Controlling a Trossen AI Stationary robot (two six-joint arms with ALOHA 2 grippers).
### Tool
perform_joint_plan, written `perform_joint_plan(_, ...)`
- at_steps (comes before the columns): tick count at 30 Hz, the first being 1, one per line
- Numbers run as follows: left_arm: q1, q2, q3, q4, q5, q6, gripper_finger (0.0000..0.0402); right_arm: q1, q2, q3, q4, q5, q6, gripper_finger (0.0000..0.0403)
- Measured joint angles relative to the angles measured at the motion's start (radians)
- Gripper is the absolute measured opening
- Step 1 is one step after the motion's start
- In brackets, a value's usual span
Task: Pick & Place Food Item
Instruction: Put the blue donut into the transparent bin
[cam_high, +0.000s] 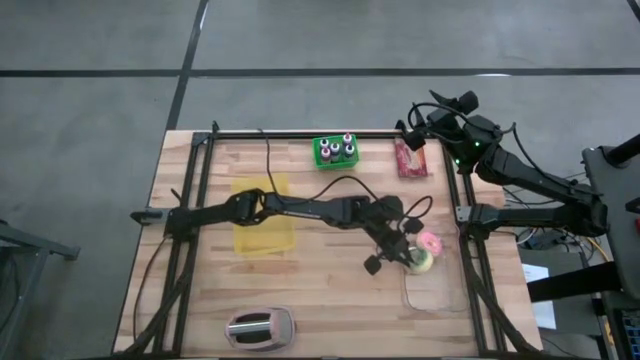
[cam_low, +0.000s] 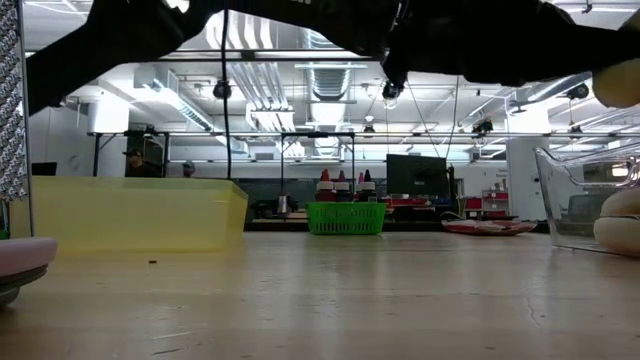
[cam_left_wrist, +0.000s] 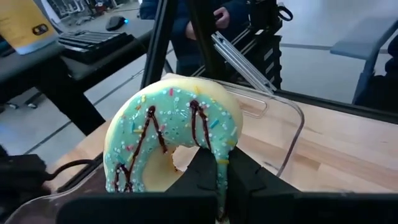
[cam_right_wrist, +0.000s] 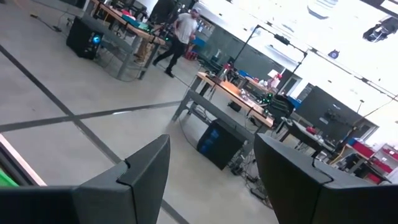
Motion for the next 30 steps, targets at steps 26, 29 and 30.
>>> perform_joint_plan(26, -0.001, 0.027, 0.021, 0.021, -0.039, -0.045, 0.0019, 0.0, 0.0, 0.0, 0.002, 0.0, -0.008, 0.0228)
perform_joint_plan(29, -0.002, 0.027, 0.021, 0.022, -0.04, -0.046, 0.005, 0.0, 0.0, 0.0, 0.002, 0.0, -0.011, 0.0228)
perform_joint_plan(30, -0.003, 0.027, 0.021, 0.022, -0.039, -0.051, 0.0063, 0.0, 0.0, 0.0, 0.002, 0.0, -0.014, 0.0228)
